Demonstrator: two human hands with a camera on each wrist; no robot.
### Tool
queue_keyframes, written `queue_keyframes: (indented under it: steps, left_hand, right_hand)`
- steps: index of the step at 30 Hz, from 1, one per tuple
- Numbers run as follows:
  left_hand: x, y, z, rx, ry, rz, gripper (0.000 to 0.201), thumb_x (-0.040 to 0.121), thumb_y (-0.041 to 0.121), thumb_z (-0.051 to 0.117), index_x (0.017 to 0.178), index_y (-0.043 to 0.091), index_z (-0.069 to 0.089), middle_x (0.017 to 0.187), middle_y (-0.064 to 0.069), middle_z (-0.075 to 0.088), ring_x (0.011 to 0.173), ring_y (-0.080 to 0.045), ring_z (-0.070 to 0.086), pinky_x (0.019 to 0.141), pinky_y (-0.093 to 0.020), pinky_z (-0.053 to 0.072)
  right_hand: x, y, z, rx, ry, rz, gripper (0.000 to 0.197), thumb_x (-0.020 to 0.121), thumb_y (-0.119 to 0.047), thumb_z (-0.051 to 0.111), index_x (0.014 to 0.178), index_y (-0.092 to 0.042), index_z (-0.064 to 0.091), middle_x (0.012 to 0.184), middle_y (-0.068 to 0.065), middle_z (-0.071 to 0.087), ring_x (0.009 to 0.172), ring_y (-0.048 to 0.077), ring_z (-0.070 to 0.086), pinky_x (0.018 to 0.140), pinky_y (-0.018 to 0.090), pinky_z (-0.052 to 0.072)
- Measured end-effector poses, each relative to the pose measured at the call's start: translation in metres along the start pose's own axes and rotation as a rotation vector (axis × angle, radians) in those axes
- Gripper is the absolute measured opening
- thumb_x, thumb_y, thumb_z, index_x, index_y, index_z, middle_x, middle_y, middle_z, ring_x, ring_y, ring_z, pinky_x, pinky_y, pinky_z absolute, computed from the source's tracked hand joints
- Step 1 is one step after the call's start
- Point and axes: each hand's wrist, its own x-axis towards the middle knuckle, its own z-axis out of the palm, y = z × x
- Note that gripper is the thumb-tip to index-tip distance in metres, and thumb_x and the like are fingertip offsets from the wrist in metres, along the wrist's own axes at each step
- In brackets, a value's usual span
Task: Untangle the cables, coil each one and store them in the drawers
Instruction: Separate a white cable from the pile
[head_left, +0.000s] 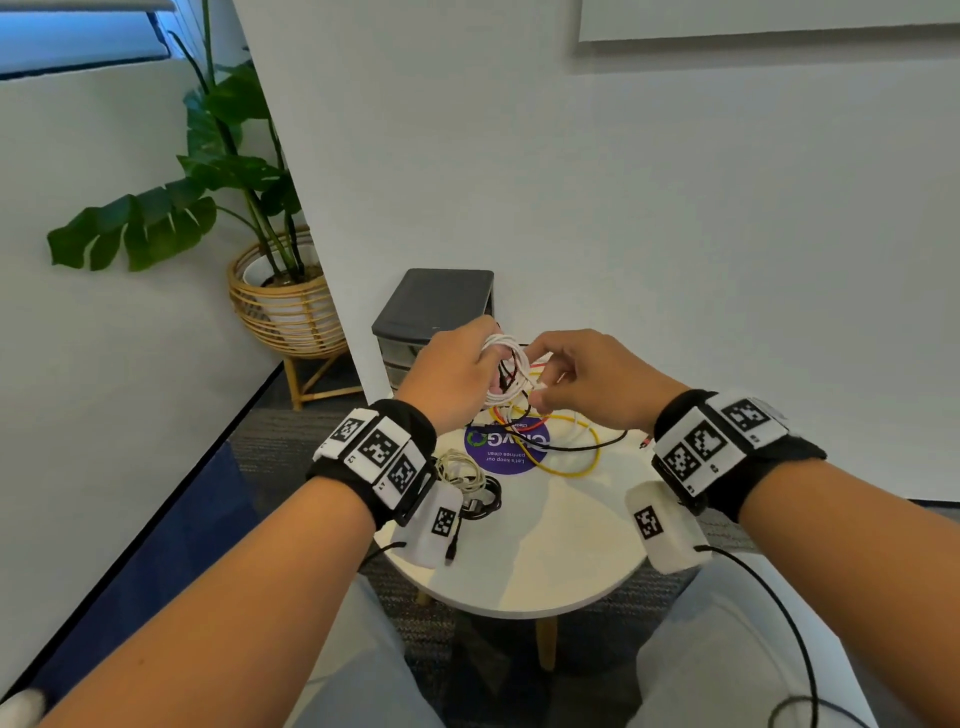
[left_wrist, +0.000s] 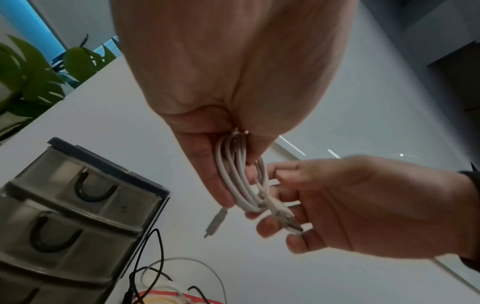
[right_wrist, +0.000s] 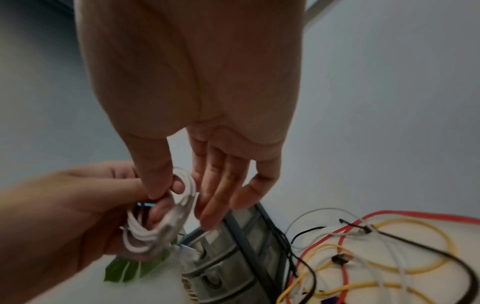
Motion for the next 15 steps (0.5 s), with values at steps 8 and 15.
queue_keyframes:
  steps: [8,15]
  left_hand:
    - [-0.001,0.000,0.002,-0.140,-0.020,0.007,0.016,0.106,0.016,0.047,0.100,0.016,0.062,0.075,-0.001,0.067,0.066,-0.003,0.064,0.065,-0.018,0.048]
    - [-0.006,0.001,-0.008,-0.563,-0.176,-0.204,0.024,0.096,0.009,0.065,0.119,0.011,0.064,0.108,-0.013,0.071,0.099,-0.022,0.073,0.083,-0.038,0.063]
  right_hand:
    - [0.013,-0.016,0.003,0.156,0.095,0.043,0.008,0.093,-0.016,0.071,0.101,-0.018,0.071,0.082,0.005,0.075,0.077,0.020,0.071,0.066,0.026,0.051]
    - [0.016,-0.009,0.001,0.337,0.130,0.164,0.006,0.087,-0.001,0.076,0.083,-0.005,0.074,0.074,0.014,0.072,0.059,0.018,0.067,0.067,0.030,0.059]
